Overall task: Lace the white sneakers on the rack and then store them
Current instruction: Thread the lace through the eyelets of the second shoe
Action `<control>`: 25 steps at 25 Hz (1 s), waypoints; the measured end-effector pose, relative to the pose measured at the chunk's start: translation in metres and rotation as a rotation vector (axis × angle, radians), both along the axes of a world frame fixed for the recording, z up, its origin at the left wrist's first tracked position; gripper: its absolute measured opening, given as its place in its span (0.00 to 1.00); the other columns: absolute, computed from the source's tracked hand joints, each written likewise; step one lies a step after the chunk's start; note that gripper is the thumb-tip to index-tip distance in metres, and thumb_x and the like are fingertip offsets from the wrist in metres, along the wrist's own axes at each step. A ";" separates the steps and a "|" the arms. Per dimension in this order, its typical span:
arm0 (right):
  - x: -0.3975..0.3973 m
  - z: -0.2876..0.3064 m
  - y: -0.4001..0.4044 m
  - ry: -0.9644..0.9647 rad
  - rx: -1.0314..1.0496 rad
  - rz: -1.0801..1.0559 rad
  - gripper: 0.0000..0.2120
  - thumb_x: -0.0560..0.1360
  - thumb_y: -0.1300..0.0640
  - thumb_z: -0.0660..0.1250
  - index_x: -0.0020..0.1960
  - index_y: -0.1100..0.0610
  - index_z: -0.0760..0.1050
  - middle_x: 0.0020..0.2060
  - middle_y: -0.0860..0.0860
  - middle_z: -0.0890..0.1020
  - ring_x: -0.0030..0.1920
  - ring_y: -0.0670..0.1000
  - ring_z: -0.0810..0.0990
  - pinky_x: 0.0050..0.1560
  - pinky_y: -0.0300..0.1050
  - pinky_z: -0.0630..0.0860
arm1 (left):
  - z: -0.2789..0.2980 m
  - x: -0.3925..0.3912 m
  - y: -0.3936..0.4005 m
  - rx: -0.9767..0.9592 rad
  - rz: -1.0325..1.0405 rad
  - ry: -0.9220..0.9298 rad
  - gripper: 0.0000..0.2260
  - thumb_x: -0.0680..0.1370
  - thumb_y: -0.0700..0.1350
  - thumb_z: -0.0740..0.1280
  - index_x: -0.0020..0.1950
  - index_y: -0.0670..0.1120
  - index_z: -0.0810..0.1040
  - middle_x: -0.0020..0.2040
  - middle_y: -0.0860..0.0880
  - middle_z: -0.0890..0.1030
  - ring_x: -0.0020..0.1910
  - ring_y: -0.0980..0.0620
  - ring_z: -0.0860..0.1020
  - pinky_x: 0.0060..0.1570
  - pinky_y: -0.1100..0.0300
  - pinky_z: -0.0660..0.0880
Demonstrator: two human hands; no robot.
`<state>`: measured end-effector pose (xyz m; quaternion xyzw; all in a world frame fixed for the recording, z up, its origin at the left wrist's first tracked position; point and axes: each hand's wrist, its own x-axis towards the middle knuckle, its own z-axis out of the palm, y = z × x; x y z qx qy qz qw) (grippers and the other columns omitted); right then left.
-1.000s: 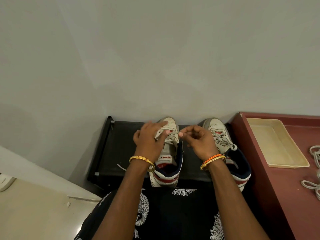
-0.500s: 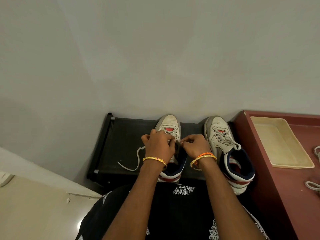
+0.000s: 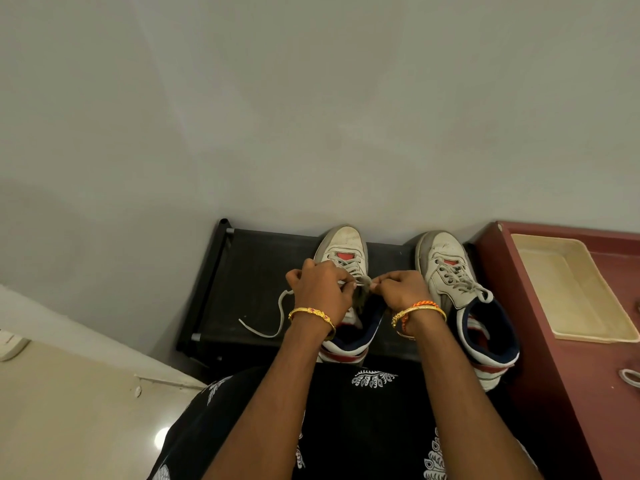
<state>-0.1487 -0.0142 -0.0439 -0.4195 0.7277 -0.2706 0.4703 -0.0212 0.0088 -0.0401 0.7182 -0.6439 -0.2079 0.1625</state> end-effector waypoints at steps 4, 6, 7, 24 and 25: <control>-0.003 0.008 0.000 -0.162 0.089 -0.079 0.09 0.74 0.69 0.65 0.39 0.61 0.80 0.35 0.54 0.79 0.39 0.52 0.76 0.40 0.47 0.76 | -0.003 -0.005 -0.002 -0.002 -0.006 -0.009 0.11 0.77 0.53 0.65 0.57 0.54 0.81 0.58 0.54 0.78 0.62 0.49 0.66 0.59 0.53 0.57; -0.005 0.012 0.002 -0.200 0.114 -0.075 0.10 0.74 0.69 0.64 0.37 0.60 0.78 0.36 0.54 0.79 0.39 0.52 0.76 0.38 0.46 0.75 | -0.003 -0.007 -0.003 0.000 -0.019 -0.036 0.11 0.78 0.53 0.64 0.57 0.54 0.81 0.59 0.54 0.78 0.62 0.49 0.66 0.59 0.52 0.57; -0.005 0.013 0.003 -0.211 0.121 -0.073 0.09 0.74 0.69 0.65 0.38 0.60 0.78 0.36 0.54 0.79 0.39 0.52 0.76 0.37 0.45 0.75 | -0.003 -0.008 -0.003 0.000 -0.019 -0.042 0.11 0.78 0.53 0.64 0.57 0.54 0.81 0.59 0.54 0.78 0.63 0.49 0.66 0.59 0.52 0.57; -0.030 0.017 -0.001 -0.255 -0.195 -0.267 0.06 0.81 0.62 0.56 0.51 0.59 0.72 0.46 0.56 0.78 0.43 0.48 0.79 0.39 0.40 0.76 | -0.007 -0.005 0.000 -0.043 0.156 0.203 0.20 0.76 0.37 0.65 0.67 0.51 0.72 0.67 0.48 0.66 0.68 0.47 0.61 0.66 0.51 0.63; -0.034 0.028 0.002 -0.382 -0.264 -0.337 0.07 0.82 0.61 0.54 0.51 0.60 0.70 0.45 0.56 0.80 0.43 0.48 0.80 0.40 0.41 0.77 | -0.007 -0.004 0.000 -0.042 0.184 0.225 0.21 0.76 0.35 0.65 0.67 0.50 0.71 0.67 0.47 0.66 0.67 0.47 0.61 0.66 0.52 0.64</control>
